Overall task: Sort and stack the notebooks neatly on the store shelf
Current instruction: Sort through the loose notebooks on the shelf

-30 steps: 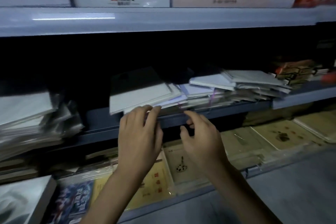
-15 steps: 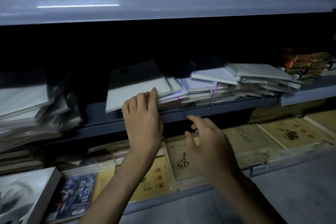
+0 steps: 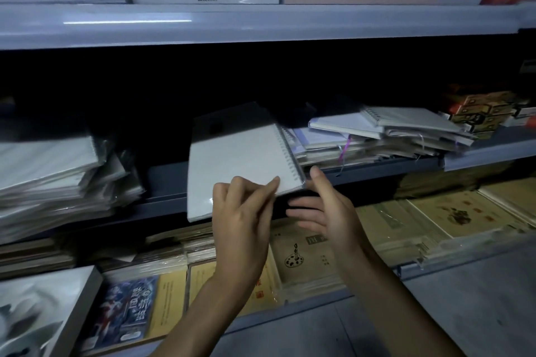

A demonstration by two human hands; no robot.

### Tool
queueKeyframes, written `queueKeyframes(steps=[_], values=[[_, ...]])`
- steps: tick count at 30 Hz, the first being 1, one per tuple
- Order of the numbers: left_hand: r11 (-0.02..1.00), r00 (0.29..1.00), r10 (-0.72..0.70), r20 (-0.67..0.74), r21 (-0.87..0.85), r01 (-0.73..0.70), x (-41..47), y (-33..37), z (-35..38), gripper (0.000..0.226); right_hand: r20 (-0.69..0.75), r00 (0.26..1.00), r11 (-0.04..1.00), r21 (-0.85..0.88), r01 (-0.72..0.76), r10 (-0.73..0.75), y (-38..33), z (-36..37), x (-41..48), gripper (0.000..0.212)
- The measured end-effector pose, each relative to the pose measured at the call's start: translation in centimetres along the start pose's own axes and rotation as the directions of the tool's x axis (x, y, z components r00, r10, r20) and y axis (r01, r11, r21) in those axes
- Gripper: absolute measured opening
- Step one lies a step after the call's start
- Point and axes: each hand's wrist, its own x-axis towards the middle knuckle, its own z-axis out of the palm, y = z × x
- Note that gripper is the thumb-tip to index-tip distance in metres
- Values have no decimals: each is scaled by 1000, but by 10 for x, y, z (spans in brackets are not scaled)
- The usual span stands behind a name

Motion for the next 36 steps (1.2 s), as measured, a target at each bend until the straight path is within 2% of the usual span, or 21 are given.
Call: queueKeyframes(steps=[3, 7, 13, 15, 17, 18, 19, 20, 21, 22, 23, 24, 25, 29, 33, 36], values=[[997, 999, 48, 20, -67, -47, -10, 4, -11, 34, 67, 998, 992, 129, 3, -12, -1, 0, -4, 38], [988, 998, 22, 65, -154, -12, -18, 6, -19, 39, 147, 989, 957, 280, -70, 29, -1, -2, -7, 33], [964, 970, 38, 240, -265, 28, -13, -5, -48, 30, 215, 977, 984, 175, -33, -6, -1, -4, -12, 36], [970, 974, -41, 224, -226, 93, -9, -10, -62, 27, 196, 981, 979, 201, -43, 3, -1, -4, -10, 39], [969, 967, -213, 138, -93, 227, -6, -20, -75, 30, 180, 984, 971, 232, -61, 19, 0, -4, -9, 41], [944, 943, -318, 103, -56, 325, -5, -25, -81, 31, 176, 984, 968, 241, -65, 23, -1, -4, -10, 42], [892, 892, -441, 97, -67, 448, -5, -32, -86, 35, 175, 984, 967, 245, -65, 22, -1, -4, -10, 41], [804, 813, -567, 136, -126, 582, -4, -37, -93, 41, 178, 984, 967, 248, -63, 19, -1, -4, -10, 41], [669, 708, -668, 230, -233, 706, -2, -42, -98, 46, 184, 983, 966, 251, -60, 14, 0, -4, -11, 41], [491, 596, -715, 367, -344, 801, 2, -45, -103, 48, 191, 981, 965, 255, -59, 9, -1, -4, -11, 41], [298, 484, -706, 517, -403, 865, 4, -46, -106, 47, 198, 980, 964, 260, -59, 6, -1, -3, -12, 42], [155, 398, -667, 629, -406, 901, 5, -45, -109, 45, 201, 980, 963, 264, -60, 5, -1, -1, -12, 44], [98, 367, -624, 690, -397, 913, 5, -43, -111, 40, 201, 980, 961, 269, -61, 6, 0, 0, -13, 44], [222, 481, -586, 653, -441, 869, -1, -44, -114, 25, 175, 985, 966, 257, -34, -12, 5, 6, -16, 42], [296, 593, -554, 584, -528, 796, -3, -49, -133, 28, 178, 983, 971, 238, 3, -47, 7, 18, -23, 52], [444, 706, -517, 484, -554, 704, 0, -47, -153, 27, 197, 978, 961, 275, 6, -62, 4, 32, -28, 51]])
